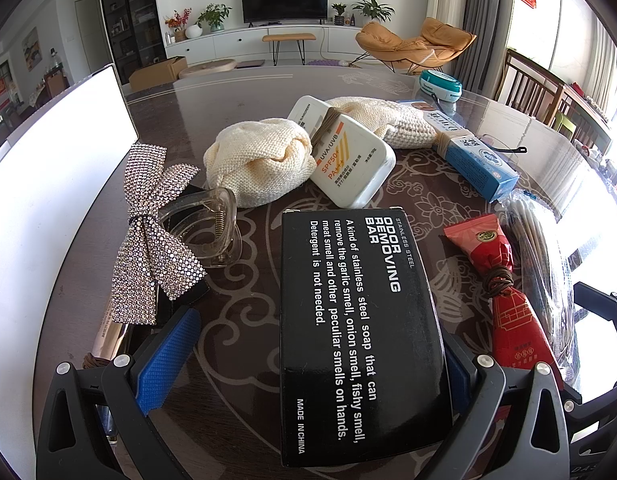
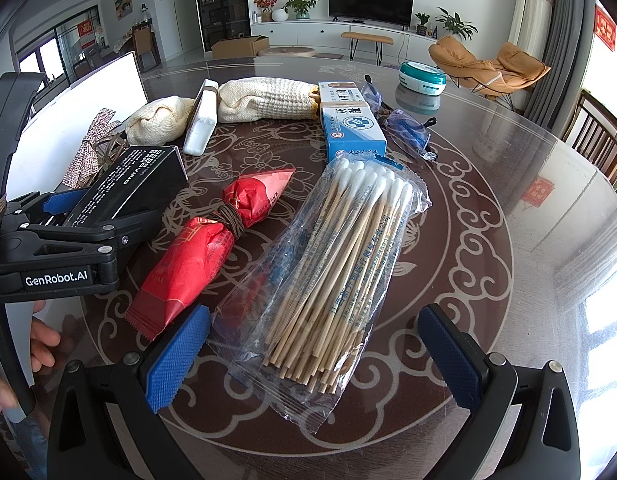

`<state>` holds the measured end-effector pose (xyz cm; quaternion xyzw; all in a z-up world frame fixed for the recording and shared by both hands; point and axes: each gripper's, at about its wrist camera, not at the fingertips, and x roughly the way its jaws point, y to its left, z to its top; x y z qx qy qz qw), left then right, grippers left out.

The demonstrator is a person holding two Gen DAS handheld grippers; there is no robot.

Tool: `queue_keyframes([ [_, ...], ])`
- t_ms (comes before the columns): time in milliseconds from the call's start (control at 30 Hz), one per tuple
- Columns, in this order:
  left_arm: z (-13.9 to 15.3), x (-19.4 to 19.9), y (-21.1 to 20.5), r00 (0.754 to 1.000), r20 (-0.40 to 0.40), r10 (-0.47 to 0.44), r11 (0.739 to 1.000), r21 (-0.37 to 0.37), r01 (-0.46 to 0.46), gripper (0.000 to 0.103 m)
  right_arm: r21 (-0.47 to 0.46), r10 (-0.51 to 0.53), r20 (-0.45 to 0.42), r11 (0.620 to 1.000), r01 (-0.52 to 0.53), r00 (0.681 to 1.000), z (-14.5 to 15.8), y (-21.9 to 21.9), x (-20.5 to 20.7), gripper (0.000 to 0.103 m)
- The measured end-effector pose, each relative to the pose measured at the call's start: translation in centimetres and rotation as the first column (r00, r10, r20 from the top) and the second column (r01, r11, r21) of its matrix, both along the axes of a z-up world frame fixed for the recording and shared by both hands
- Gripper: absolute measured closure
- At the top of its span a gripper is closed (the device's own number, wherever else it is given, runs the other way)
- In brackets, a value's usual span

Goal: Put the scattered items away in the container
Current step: 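Grasp the gold-and-blue cosmetic tube with the left gripper while the right grasps the swab bag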

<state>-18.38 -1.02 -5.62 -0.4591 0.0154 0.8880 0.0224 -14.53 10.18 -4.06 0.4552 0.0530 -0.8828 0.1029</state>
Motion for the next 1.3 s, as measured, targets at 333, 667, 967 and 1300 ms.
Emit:
queue_keyframes([
  [333,0.9,6.6,-3.4,0.978,0.028,-0.206,0.978,-0.036,0.207,0.000,0.000,0.000,0.000,1.000,0.000,1.000,0.0,0.0,0.0,0.000],
  [667,1.7,3.9,-9.4,0.998,-0.002,-0.066,0.993,0.102,0.066,0.000,0.000,0.000,0.000,1.000,0.000,1.000,0.0,0.0,0.0,0.000],
  [967,0.6,3.2,-10.2,0.997,0.025,-0.075,0.994,0.086,0.073,0.000,0.000,0.000,0.000,1.000,0.000,1.000,0.0,0.0,0.0,0.000],
  [1300,0.1,3.0,-9.7,0.994,0.042,-0.100,0.995,-0.002,0.100,0.000,0.000,0.000,0.000,1.000,0.000,1.000,0.0,0.0,-0.1,0.000],
])
